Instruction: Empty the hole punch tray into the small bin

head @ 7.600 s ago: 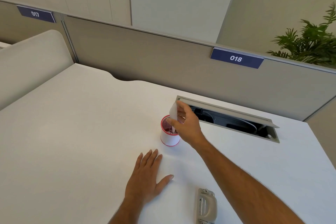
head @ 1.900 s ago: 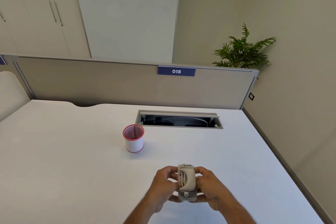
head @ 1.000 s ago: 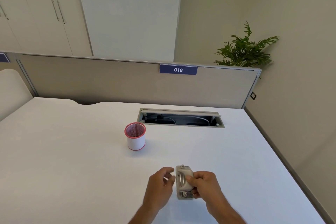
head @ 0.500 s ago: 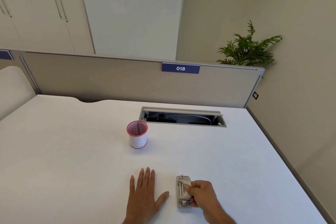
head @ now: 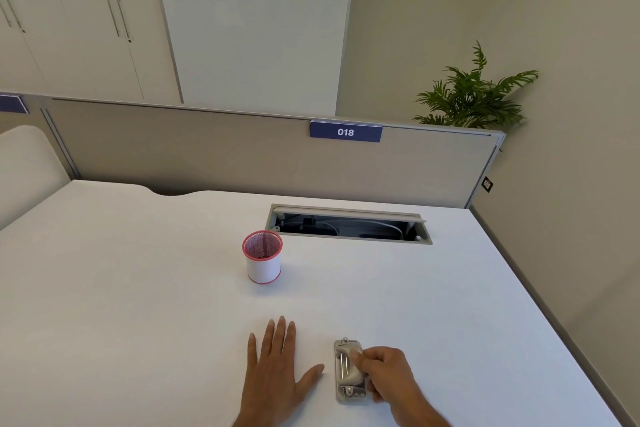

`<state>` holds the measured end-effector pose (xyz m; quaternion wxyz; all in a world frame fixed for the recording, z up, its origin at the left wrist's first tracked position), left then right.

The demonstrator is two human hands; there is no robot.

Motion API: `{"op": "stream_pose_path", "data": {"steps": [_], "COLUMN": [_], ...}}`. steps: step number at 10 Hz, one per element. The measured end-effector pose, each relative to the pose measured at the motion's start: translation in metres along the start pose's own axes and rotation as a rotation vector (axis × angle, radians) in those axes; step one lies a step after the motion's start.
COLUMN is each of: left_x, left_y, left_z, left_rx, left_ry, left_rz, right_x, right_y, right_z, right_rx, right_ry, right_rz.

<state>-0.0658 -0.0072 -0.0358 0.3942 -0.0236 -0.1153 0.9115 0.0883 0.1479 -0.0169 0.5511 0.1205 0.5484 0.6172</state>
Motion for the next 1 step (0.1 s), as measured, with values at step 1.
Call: {"op": "stream_pose_path", "data": {"steps": [1], "left_x": [0.0035], "left_y": [0.0003], "left_z": [-0.0007], "left_rx": [0.026], "left_ry": [-0.087], "left_rz": [-0.034], "right_x": [0.0012], "right_y": [0.0114], "right_z": [0.0192], "right_rx": [0.009], "right_ry": [-0.15], "right_rz": [0.096]}}
Point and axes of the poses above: each hand's wrist, its own x-axis towards the middle knuckle, its own z-axis out of the back of the hand, y = z × x, the point moved 6 cm from there along x, towards the middle knuckle, and after that the axes turned 9 degrees about -y, right-handed, at the moved point
